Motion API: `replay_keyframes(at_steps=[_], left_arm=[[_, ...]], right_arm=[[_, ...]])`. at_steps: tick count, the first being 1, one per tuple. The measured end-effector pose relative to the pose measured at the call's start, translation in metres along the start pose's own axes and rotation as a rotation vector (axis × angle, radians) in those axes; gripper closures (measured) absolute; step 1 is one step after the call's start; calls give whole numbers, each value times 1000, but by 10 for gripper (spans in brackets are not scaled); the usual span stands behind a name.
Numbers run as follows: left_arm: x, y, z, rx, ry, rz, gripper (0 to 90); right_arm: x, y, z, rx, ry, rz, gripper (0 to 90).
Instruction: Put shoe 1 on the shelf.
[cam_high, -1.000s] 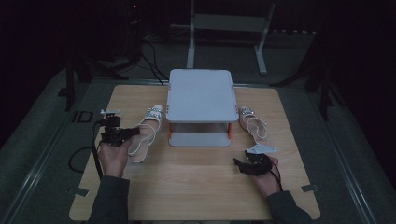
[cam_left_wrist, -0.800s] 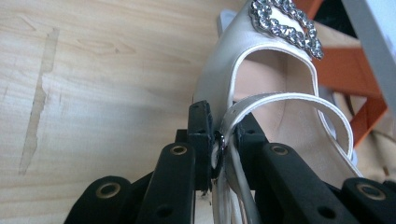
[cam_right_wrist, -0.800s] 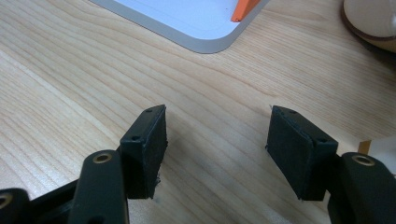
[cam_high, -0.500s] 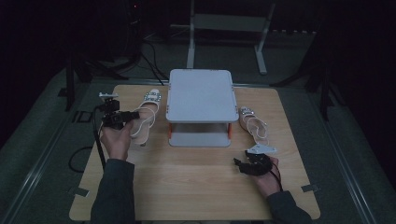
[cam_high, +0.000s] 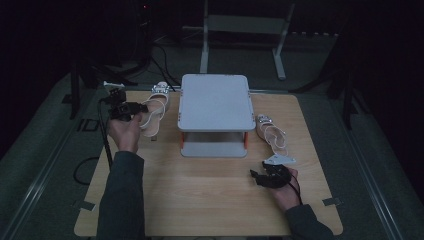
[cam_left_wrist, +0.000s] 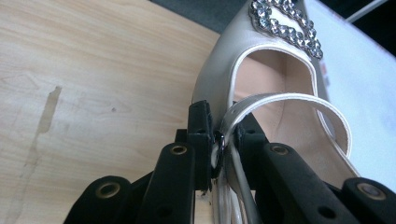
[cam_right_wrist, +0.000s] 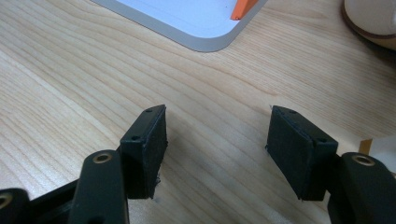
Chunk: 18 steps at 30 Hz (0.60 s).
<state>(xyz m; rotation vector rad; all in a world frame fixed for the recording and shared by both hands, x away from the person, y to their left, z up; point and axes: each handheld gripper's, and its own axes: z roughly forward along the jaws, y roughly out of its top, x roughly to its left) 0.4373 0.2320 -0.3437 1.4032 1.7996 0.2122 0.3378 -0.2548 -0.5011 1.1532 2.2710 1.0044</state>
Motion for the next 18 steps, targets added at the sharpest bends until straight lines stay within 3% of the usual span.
replay_keyframes(at_steps=[9,18], left_arm=[[-20,15,0,-33,1,-36,810],[-46,32,1,-34,-11,-64,810]], right_arm=[[0,0,0,-1,-1,4,378],[0,0,0,0,-1,4,378]])
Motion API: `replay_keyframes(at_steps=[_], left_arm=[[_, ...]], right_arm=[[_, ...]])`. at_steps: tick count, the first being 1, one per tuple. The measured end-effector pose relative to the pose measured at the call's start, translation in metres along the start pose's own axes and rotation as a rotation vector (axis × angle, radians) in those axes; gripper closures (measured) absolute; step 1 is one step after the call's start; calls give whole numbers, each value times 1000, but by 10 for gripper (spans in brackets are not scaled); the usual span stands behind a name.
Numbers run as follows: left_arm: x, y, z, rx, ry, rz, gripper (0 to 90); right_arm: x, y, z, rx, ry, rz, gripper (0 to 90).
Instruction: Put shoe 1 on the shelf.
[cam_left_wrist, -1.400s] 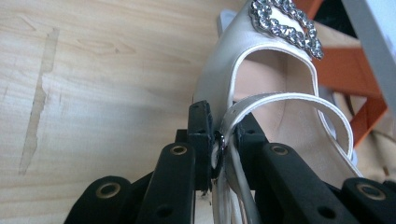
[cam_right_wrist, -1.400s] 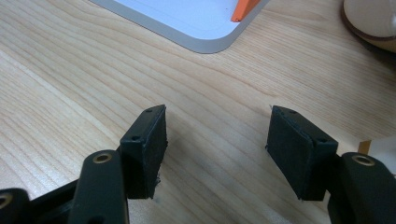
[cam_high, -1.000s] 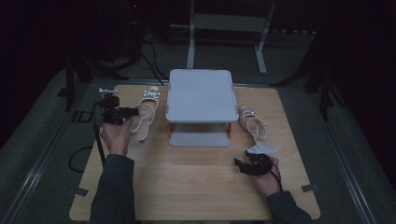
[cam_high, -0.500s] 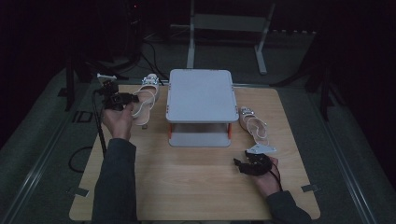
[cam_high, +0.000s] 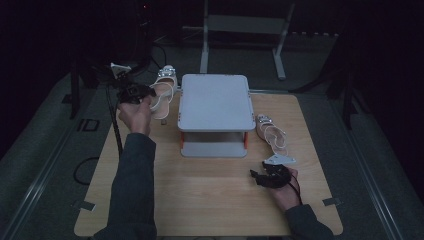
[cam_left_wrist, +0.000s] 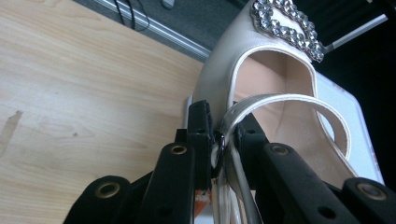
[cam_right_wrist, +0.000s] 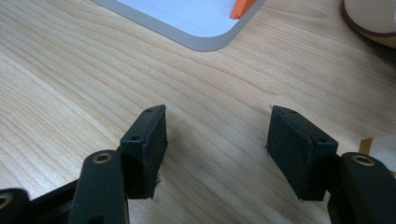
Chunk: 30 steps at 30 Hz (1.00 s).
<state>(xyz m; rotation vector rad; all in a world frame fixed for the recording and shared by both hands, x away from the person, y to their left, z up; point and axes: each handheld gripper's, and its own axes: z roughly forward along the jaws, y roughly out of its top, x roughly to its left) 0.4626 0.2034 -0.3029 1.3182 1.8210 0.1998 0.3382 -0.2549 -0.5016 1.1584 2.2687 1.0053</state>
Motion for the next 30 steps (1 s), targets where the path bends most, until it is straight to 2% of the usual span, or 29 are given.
replay_keyframes(at_steps=[3,6,8,9,10,14,18,20,24,28,30], left_arm=[[-14,4,3,2,2,-3,811],[-20,4,6,3,-14,-19,812],[-32,4,9,11,-16,-6,811],[-32,4,9,11,-16,-6,811],[-42,4,11,11,-19,3,811],[-61,3,13,6,-36,15,811],[-76,-1,20,17,-39,33,809],[-79,-2,22,23,-40,28,808],[-90,-7,36,34,-10,22,808],[-93,-7,43,56,-17,18,809],[-94,-9,50,64,-23,2,809]], right_arm=[[0,0,1,1,3,3,378],[0,0,0,3,4,0,378],[0,0,0,2,3,2,378],[0,0,0,1,4,2,378],[0,0,0,1,4,3,378],[0,0,0,4,5,1,378],[0,0,0,4,5,-1,378],[1,0,0,3,6,-1,378],[0,0,0,3,6,-1,378],[0,0,0,1,6,0,378],[0,0,0,2,6,-1,378]])
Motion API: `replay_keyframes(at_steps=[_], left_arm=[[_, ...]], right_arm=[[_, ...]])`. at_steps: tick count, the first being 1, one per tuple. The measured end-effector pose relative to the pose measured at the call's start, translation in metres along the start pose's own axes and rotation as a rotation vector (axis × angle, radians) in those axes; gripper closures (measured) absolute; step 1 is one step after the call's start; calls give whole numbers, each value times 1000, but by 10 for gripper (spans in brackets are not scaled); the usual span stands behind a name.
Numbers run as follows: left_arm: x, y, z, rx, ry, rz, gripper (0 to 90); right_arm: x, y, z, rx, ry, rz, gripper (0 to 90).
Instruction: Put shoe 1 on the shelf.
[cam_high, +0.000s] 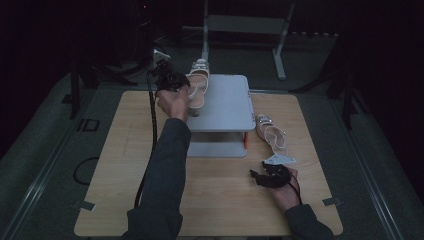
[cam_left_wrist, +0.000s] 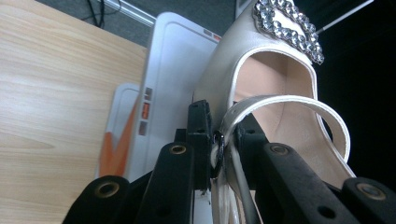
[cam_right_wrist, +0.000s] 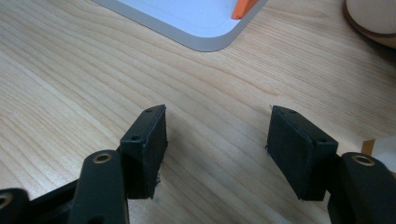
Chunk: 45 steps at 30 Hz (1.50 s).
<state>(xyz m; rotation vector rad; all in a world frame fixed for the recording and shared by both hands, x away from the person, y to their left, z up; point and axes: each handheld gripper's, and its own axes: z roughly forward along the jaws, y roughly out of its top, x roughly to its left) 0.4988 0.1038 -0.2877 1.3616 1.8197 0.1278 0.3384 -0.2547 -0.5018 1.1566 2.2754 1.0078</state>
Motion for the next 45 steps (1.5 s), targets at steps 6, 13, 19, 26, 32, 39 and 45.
replay_keyframes(at_steps=[6,13,19,26,32,39,45], left_arm=[[-4,-3,11,3,41,0,808],[-8,-1,17,-2,65,9,807],[-13,-2,21,-3,70,6,801],[-11,-6,25,-27,85,-3,780],[-11,-6,19,-81,-23,23,599],[-11,-4,17,-45,-62,88,488],[-7,-4,11,-82,-118,148,457]], right_arm=[[0,0,-1,-4,2,-3,378],[0,1,-1,-5,3,-7,378],[1,1,0,-6,3,-8,378],[1,1,-1,-6,4,-6,378],[2,1,0,0,8,-13,378],[2,1,1,2,12,-13,377],[2,1,1,0,12,-11,377]])
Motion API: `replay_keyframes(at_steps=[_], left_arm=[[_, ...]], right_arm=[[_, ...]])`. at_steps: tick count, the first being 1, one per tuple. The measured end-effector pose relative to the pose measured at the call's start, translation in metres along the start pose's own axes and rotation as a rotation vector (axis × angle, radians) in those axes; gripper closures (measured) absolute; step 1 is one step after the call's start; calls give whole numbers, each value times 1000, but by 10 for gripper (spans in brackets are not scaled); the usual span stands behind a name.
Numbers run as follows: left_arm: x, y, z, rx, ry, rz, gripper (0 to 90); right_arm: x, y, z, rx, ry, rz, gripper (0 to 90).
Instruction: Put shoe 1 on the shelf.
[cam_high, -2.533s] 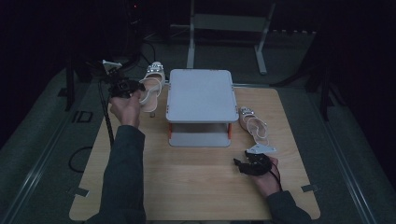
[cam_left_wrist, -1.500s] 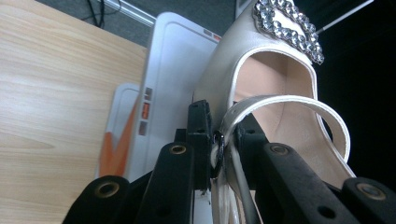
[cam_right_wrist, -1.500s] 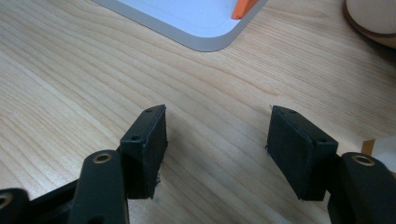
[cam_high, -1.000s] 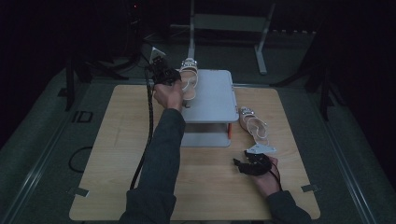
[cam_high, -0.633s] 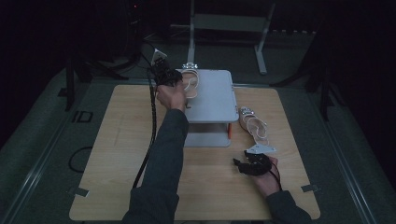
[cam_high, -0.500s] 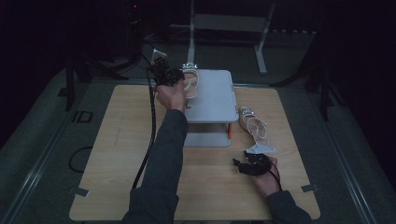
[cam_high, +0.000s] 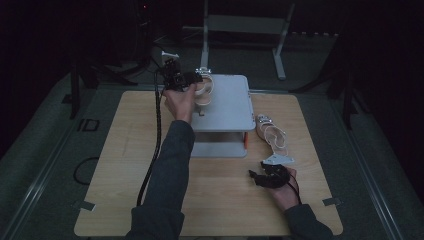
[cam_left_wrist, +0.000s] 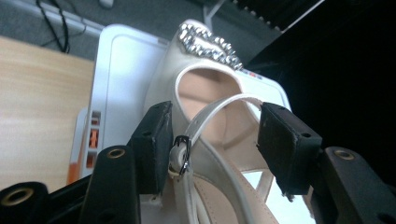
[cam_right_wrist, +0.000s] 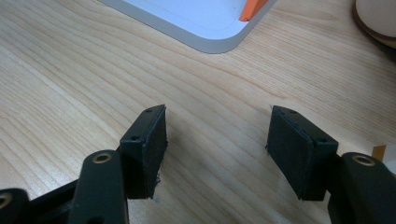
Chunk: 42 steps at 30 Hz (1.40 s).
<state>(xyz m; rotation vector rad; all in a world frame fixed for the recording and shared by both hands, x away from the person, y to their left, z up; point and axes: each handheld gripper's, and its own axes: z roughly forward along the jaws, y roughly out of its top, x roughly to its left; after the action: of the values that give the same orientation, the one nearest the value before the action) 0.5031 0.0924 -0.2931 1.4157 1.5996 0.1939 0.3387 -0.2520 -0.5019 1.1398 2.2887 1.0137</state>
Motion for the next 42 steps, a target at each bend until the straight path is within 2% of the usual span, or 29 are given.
replay_keyframes(at_steps=[4,6,8,9,11,16,17,18,21,25,29,32,35,40,41,42], left_arm=[[-1,-3,-4,-56,-41,71,456],[0,-5,-6,-100,-67,87,451],[-2,-5,-9,-137,-53,131,450],[-3,-5,-10,-155,-60,155,450],[-4,-5,-10,-149,-84,168,451],[-4,-5,-12,-170,-69,194,451],[-5,-5,-14,-196,-36,221,451],[-5,-5,-14,-206,-30,229,444],[-5,-4,-13,-210,-51,215,423],[-4,-3,-13,-223,-49,216,424],[0,0,-17,-256,-4,196,422],[2,2,-20,-274,10,193,426],[5,3,-23,-269,9,197,429],[20,5,-32,-218,64,237,449],[20,5,-32,-218,64,237,449],[28,6,-37,-194,80,255,449]], right_arm=[[0,0,0,-1,1,1,377],[0,0,0,-1,0,1,377],[0,0,0,0,0,0,377],[0,0,0,-1,0,0,377],[0,0,0,-2,1,1,377],[0,0,0,-2,0,1,377],[-1,0,0,-3,1,0,377],[-1,0,0,-3,1,0,376],[-1,0,0,-3,1,1,377],[0,0,0,-2,1,-1,377],[0,0,0,-2,1,0,376],[-1,0,0,-2,1,0,377],[-1,0,0,-3,1,0,377],[-1,0,0,-1,0,1,377],[-1,0,0,-1,1,1,377],[0,0,0,0,2,0,377]])
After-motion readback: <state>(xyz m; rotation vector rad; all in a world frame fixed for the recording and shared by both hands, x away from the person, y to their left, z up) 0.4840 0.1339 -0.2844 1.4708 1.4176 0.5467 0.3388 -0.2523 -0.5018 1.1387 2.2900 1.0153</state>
